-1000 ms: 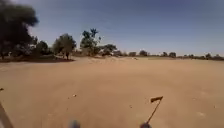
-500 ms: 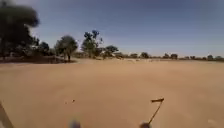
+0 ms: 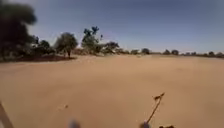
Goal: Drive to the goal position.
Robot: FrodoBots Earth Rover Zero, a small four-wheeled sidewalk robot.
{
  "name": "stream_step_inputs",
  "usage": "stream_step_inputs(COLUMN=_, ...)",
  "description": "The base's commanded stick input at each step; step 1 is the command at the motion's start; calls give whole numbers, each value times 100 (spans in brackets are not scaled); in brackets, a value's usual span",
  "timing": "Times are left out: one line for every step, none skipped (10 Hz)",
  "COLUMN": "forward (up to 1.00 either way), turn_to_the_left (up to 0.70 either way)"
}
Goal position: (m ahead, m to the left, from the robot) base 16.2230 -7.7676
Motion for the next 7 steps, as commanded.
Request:
stream_step_inputs(forward=70, turn_to_the_left=-8)
stream_step_inputs(forward=70, turn_to_the_left=-25)
stream_step_inputs(forward=70, turn_to_the_left=-35)
stream_step_inputs(forward=70, turn_to_the_left=-35)
stream_step_inputs(forward=70, turn_to_the_left=-32)
stream_step_inputs(forward=70, turn_to_the_left=-16)
stream_step_inputs(forward=70, turn_to_the_left=0)
